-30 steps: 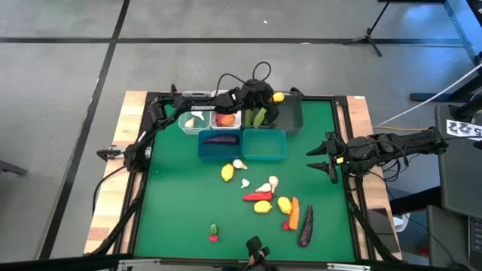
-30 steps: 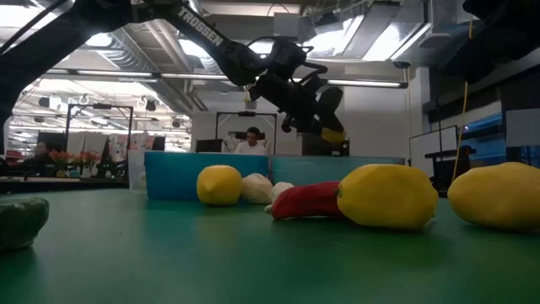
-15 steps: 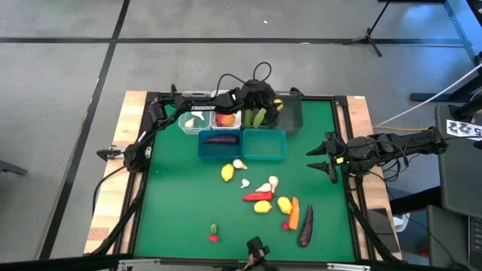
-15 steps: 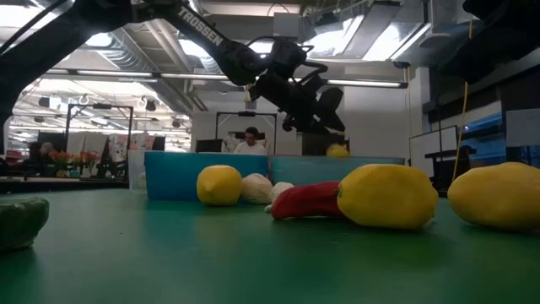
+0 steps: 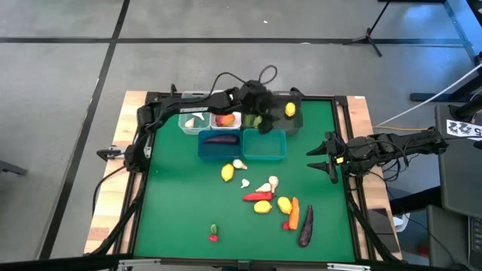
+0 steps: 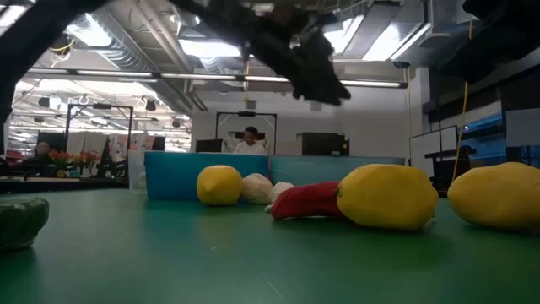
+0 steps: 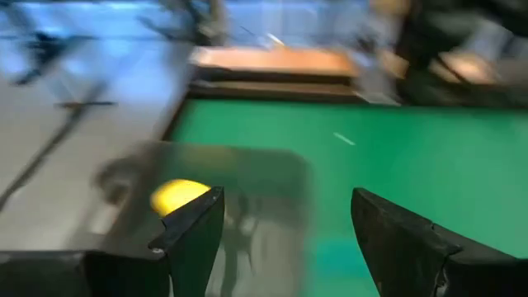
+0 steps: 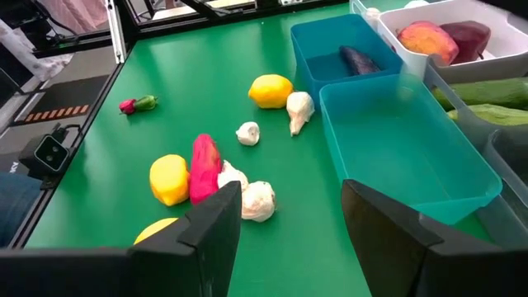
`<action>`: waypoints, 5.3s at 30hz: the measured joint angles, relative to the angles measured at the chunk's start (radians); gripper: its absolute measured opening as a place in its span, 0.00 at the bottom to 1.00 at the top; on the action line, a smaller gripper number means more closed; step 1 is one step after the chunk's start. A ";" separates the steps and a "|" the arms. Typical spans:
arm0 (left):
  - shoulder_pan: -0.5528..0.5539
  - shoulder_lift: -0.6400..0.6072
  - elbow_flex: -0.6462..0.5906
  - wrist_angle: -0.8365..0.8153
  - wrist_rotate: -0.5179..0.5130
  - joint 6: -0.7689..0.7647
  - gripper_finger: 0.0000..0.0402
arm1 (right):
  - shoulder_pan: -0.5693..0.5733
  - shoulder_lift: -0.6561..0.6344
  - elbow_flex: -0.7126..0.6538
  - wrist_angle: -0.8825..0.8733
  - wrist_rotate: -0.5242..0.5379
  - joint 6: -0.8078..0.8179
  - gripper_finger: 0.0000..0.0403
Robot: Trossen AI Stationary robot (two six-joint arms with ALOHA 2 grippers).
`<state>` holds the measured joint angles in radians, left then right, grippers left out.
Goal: Sort produce into baskets
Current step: Put the lemon into the right black bin
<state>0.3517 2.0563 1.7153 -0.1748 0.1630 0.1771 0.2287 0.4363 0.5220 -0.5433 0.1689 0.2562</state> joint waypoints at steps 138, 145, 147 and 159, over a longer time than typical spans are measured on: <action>-0.050 0.178 -0.075 0.523 -0.405 -0.512 0.52 | 0.000 0.006 0.000 -0.005 -0.001 0.002 0.52; -0.050 0.248 0.047 0.392 -0.469 -0.479 0.52 | 0.000 0.007 0.000 -0.005 -0.001 0.002 0.52; -0.050 0.248 0.051 0.366 -0.481 -0.444 0.52 | 0.000 0.007 0.000 -0.005 -0.001 0.002 0.52; -0.050 0.248 0.051 0.328 -0.459 -0.317 0.52 | 0.000 0.007 0.000 -0.004 -0.001 0.001 0.52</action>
<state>0.3020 2.3039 1.7668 0.1528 -0.2956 -0.1402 0.2288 0.4431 0.5220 -0.5468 0.1680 0.2573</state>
